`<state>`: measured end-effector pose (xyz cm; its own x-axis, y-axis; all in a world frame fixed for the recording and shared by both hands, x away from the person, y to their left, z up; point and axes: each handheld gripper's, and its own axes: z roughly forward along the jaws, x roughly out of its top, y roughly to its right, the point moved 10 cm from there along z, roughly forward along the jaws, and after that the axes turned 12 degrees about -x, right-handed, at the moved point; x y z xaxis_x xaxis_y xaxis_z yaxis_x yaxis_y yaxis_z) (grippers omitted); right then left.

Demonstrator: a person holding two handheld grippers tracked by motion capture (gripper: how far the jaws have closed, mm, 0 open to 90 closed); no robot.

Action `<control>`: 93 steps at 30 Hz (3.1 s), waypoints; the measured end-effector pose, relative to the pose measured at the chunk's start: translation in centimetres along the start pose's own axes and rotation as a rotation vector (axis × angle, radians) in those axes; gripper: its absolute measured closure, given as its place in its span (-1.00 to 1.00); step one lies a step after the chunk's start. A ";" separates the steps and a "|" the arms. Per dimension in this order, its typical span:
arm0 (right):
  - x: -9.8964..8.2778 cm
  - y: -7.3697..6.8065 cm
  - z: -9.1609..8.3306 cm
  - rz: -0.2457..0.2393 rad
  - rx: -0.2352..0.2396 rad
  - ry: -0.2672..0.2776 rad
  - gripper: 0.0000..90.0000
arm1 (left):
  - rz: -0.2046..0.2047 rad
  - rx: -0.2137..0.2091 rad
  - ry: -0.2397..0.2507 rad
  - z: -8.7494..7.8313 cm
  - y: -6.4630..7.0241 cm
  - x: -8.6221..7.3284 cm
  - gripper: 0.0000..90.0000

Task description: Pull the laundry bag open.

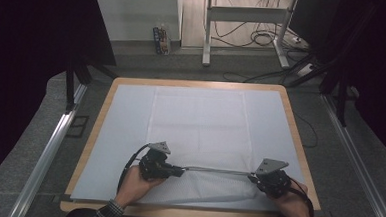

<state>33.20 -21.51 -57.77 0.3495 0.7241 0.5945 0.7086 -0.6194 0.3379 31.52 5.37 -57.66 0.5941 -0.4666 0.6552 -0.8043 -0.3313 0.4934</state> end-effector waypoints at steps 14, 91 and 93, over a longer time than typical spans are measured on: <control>0.0 0.0 0.1 0.000 0.003 0.000 0.88 | -0.036 0.036 0.030 -2.2 -0.3 -1.7 0.94; 0.0 -0.1 0.0 0.001 0.007 -0.001 0.88 | -0.151 0.159 0.124 -8.5 -1.7 -7.3 0.94; 0.1 -0.1 0.0 -0.004 0.008 0.001 0.88 | -0.155 0.159 0.128 -8.6 -1.7 -7.3 0.94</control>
<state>33.11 -21.37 -57.77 0.3459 0.7264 0.5939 0.7147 -0.6141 0.3348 28.67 16.39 -58.41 0.6992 -0.2964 0.6506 -0.6894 -0.5205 0.5038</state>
